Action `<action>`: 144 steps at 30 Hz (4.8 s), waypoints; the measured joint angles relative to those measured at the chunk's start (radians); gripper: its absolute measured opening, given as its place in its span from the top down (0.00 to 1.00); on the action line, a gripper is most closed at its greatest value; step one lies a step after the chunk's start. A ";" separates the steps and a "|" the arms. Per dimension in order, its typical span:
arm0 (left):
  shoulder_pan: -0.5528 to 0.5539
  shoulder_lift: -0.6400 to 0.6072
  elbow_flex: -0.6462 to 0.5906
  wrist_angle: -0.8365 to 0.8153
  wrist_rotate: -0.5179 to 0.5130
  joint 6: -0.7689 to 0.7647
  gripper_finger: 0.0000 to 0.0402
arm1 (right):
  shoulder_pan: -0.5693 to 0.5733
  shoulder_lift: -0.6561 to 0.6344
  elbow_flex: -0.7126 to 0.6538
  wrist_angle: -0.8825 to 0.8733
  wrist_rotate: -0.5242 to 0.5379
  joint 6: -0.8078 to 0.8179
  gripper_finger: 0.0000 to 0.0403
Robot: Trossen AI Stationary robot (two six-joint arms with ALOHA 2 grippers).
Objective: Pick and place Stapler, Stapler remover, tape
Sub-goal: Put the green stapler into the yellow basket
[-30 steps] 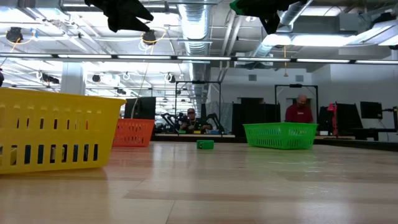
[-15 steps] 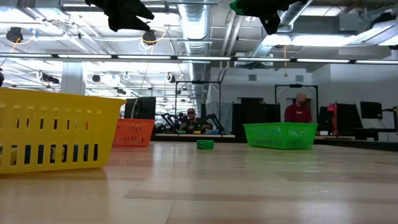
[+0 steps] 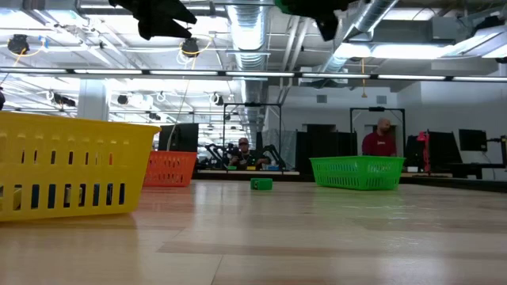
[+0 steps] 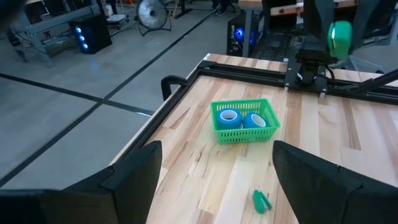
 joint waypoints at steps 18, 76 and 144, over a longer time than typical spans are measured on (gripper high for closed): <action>0.000 0.000 0.000 0.005 0.000 0.000 0.26 | 0.013 0.249 0.149 0.000 -0.131 -0.034 0.85; 0.000 0.000 0.000 0.026 0.029 0.000 0.26 | 0.059 0.548 0.265 0.148 -0.165 0.010 0.85; -0.079 0.175 0.000 0.308 0.321 -0.012 0.26 | 0.051 0.382 0.471 -0.210 0.082 -0.341 0.87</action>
